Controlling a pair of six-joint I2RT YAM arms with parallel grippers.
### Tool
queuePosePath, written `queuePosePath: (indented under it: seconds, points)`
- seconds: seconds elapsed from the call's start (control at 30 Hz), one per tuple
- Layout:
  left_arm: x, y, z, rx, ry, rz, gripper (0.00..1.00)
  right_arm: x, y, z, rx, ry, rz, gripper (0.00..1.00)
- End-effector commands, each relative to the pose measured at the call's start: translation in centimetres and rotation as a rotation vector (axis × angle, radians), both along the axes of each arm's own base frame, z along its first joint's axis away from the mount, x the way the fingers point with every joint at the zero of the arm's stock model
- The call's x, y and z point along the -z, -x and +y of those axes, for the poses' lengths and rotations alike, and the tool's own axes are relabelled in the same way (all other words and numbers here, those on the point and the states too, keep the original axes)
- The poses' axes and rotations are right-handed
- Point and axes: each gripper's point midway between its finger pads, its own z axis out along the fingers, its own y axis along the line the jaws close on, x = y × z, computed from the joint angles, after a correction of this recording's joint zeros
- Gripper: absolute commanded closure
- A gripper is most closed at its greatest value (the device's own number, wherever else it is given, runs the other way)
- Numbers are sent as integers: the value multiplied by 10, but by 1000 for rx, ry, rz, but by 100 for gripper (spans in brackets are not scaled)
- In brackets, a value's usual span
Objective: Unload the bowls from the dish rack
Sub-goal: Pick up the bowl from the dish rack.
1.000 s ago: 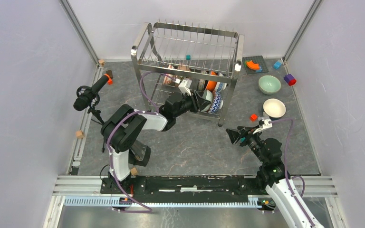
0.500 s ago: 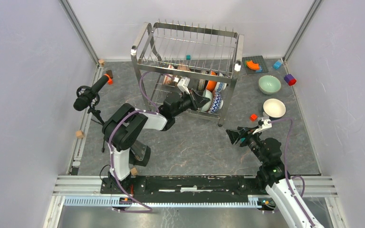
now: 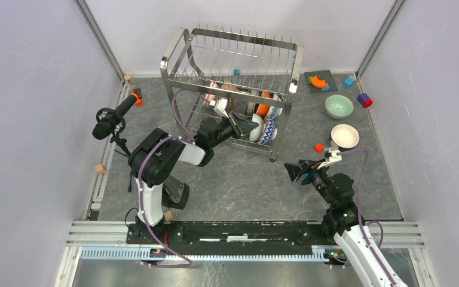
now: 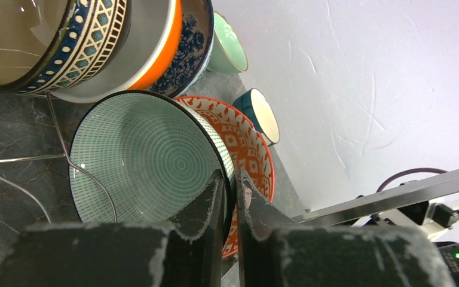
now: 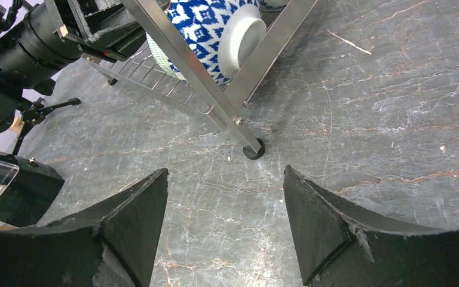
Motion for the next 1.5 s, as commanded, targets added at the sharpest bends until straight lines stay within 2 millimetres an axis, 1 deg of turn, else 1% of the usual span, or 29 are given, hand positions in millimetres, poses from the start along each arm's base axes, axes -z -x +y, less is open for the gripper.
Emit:
queuePosePath:
  seconds: [0.0, 0.17, 0.37, 0.4, 0.43, 0.7, 0.77, 0.9, 1.07, 1.23, 1.43, 1.47]
  points:
    - [-38, -17, 20, -59, 171, -31, 98, 4, -1, -2, 8, 19, -14, 24]
    - [-42, -16, 23, -53, 239, -5, 98, 2, -1, -1, 9, 14, -18, 24]
    - [-55, -12, 30, -39, 356, 26, 98, 1, -2, -1, 8, 11, -24, 24]
    - [-59, -11, 31, -34, 372, 26, 98, 10, 0, -1, 7, 14, -6, 24]
    - [-62, -10, 31, -31, 384, 29, 98, 12, 0, -1, 7, 15, -1, 24]
    - [-92, -5, 35, -14, 474, 22, 98, 9, 1, 0, -2, 9, -7, 24]
    - [-102, -3, 37, -15, 487, 9, 98, 9, 1, 1, -4, 8, -8, 24]
    - [-110, -2, 46, -29, 495, -9, 98, 6, 1, 1, -9, 8, -10, 24]
    - [-111, 1, 57, -53, 492, -8, 98, 6, 2, 1, -12, 9, -10, 24]
    - [-114, 6, 62, -56, 494, -11, 98, 6, 3, 2, -18, 3, -10, 25]
    - [-138, 20, 70, -41, 530, -34, 98, 7, 4, 3, -23, 3, -3, 25]
    - [-142, 23, 71, -38, 535, -39, 98, -7, 2, 4, -23, -4, -31, 25]
